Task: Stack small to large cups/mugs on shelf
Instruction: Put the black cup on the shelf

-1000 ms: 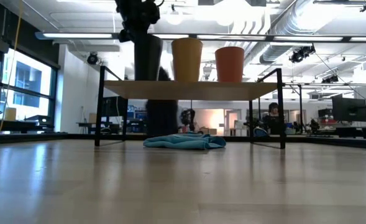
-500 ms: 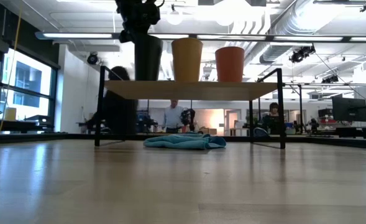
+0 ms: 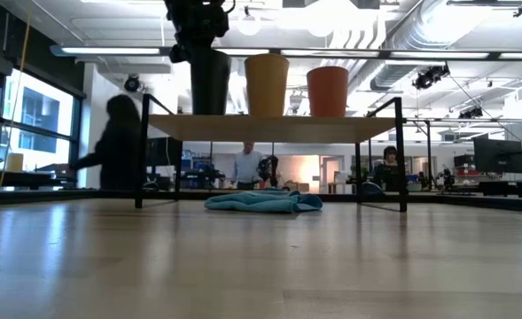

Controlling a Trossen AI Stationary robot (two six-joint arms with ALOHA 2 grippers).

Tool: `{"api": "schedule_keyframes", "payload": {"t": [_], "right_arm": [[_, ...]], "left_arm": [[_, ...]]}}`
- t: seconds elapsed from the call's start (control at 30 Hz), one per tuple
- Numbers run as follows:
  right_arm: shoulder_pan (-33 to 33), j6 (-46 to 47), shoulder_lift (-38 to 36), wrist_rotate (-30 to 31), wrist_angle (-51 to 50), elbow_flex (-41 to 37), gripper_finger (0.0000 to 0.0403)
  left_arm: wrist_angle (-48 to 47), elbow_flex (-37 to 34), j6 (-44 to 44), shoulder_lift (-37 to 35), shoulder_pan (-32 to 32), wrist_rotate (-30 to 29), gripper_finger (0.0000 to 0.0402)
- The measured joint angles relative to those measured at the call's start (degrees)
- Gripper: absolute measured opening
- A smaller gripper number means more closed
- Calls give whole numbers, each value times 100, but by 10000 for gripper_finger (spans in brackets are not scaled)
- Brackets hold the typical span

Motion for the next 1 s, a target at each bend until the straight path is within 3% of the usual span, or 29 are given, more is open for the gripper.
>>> {"api": "schedule_keyframes", "payload": {"t": [1.0], "right_arm": [[0, 65, 0, -49, 1, 2, 69]], "left_arm": [[-202, 0, 17, -9, 0, -298, 56]]}}
